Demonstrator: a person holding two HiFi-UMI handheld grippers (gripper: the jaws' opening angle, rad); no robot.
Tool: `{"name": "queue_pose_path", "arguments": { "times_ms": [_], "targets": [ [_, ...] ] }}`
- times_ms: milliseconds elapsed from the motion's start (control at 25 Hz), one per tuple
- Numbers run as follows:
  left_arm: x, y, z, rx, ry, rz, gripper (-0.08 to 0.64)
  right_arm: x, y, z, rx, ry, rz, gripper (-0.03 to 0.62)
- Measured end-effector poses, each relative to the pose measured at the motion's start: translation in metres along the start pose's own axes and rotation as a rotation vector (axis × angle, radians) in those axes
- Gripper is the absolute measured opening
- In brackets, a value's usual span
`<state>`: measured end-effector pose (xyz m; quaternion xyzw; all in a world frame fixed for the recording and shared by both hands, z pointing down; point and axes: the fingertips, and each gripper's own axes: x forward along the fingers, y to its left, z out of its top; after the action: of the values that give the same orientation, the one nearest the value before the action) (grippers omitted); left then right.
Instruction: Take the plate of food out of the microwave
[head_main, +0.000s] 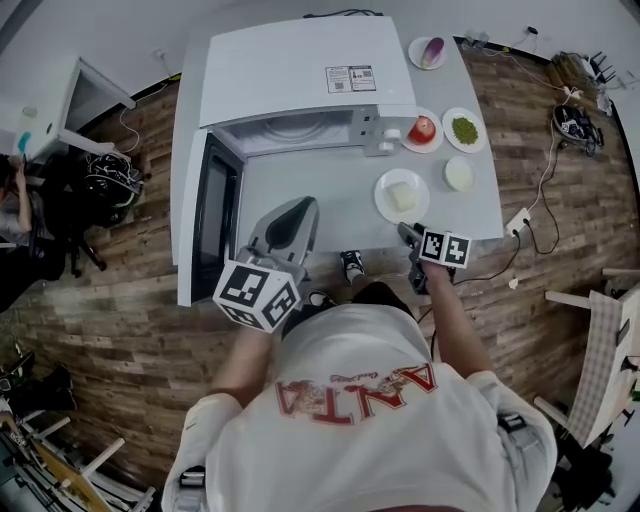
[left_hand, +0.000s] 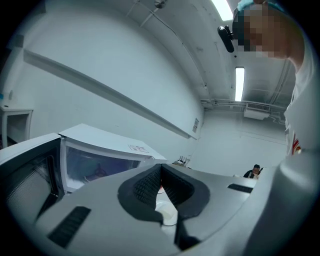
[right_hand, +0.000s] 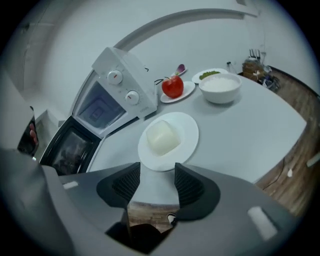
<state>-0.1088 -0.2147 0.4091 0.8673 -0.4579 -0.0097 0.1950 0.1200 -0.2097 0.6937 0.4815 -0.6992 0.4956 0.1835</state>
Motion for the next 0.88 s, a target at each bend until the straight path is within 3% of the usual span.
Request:
{"name": "queue_pose_path", "arguments": {
  "times_ms": [240,320,480,880],
  "targets": [
    [-0.009,0.002,0.014,0.011,-0.050,0.024,0.009,-0.030,0.054,0.043,-0.174,-0.134,0.063,0.129],
    [-0.014,0.005,0.021,0.023,-0.067,0.042,0.009,-0.044,0.091,0.064,-0.248,-0.212,0.152,0.071],
    [-0.028,0.012,0.036,0.034,-0.100,0.077,0.009,-0.075,0.163,0.098,-0.361,-0.351,0.331,0.017],
    [-0.061,0.033,0.069,0.117,-0.159,0.192,0.009,-0.138,0.283,0.151,-0.594,-0.571,0.517,0.003]
  ]
}}
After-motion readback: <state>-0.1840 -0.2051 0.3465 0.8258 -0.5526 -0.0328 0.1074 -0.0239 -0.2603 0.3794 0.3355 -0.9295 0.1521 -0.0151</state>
